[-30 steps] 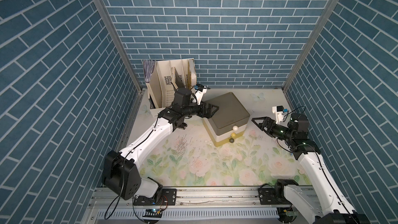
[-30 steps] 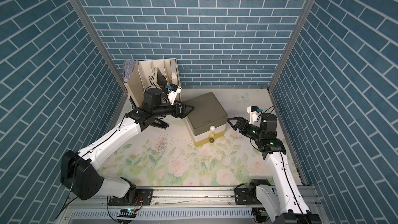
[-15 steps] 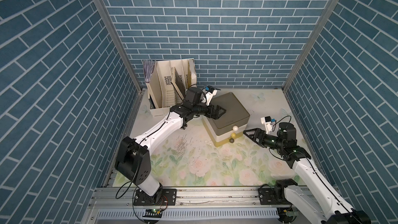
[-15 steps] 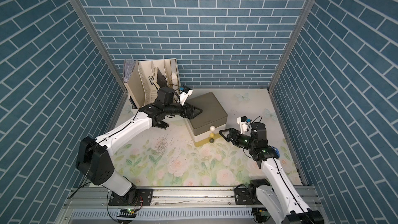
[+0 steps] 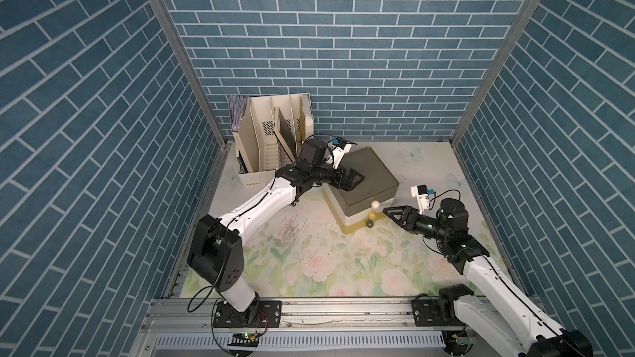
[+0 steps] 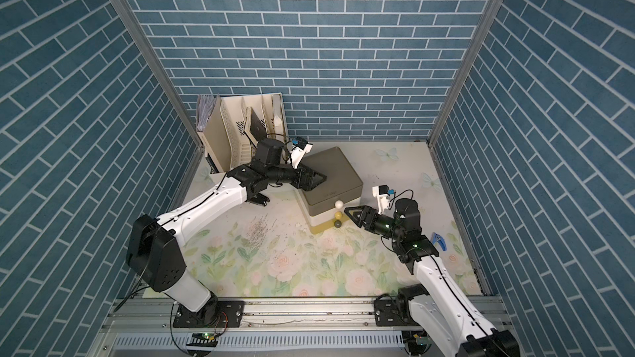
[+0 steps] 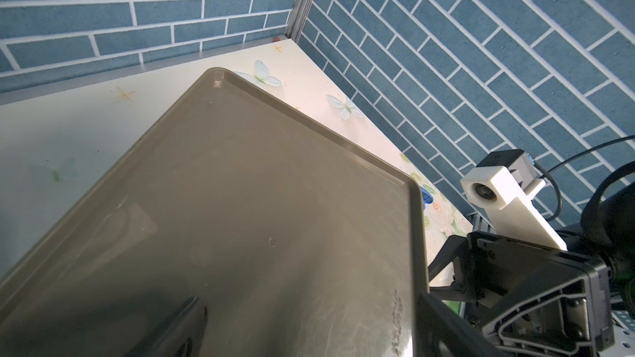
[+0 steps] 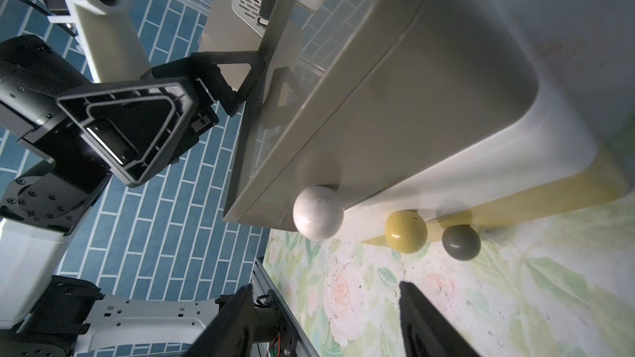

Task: Take the keys out of the drawer
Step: Open the drawer in the storage box.

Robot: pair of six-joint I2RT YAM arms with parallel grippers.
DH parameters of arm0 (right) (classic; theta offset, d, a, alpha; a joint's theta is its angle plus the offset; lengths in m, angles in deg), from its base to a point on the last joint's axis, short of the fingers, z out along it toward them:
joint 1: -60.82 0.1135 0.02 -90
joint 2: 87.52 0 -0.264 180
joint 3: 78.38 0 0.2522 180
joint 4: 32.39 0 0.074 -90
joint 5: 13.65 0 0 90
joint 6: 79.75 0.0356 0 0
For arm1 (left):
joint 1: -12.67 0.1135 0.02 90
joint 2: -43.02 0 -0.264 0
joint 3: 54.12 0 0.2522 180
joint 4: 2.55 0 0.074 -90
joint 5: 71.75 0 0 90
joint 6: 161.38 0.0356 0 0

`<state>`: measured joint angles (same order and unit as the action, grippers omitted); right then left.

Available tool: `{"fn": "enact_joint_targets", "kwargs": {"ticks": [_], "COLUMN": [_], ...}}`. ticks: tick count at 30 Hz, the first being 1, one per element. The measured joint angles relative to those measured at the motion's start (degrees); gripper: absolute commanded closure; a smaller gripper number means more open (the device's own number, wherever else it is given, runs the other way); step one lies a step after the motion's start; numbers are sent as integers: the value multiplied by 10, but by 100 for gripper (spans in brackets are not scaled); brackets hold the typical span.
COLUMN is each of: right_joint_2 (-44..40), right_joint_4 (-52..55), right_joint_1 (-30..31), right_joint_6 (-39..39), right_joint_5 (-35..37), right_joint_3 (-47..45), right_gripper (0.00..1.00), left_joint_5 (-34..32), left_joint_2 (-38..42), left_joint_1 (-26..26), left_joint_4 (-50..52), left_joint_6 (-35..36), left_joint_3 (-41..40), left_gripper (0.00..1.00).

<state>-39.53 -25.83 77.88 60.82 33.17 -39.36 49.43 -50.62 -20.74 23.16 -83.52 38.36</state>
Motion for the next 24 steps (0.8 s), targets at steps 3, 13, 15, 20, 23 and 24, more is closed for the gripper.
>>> {"fn": "enact_joint_targets", "kwargs": {"ticks": [3,13,15,20,23,24], "right_joint_2": [9,22,22,25,37,42], "right_joint_4": [-15,-42,-44,-56,-70,-74], "right_joint_1": [2,7,7,8,15,19], "right_joint_6": [3,7,7,13,17,18], "right_joint_5": [-1,-6,-6,-7,-8,-8], "right_joint_3": [0,0,0,0,0,0], "right_gripper": [33,34,36,38,38,38], "left_joint_5": [0,0,0,0,0,0], "left_joint_2": [0,0,0,0,0,0], "left_joint_1": [0,-1,-1,-2,-2,-2], "left_joint_4": [0,0,1,2,2,2], "left_joint_6": [0,2,2,4,4,4], "left_joint_3": [0,0,0,0,0,0], "left_gripper": [0,0,0,0,0,0]}}
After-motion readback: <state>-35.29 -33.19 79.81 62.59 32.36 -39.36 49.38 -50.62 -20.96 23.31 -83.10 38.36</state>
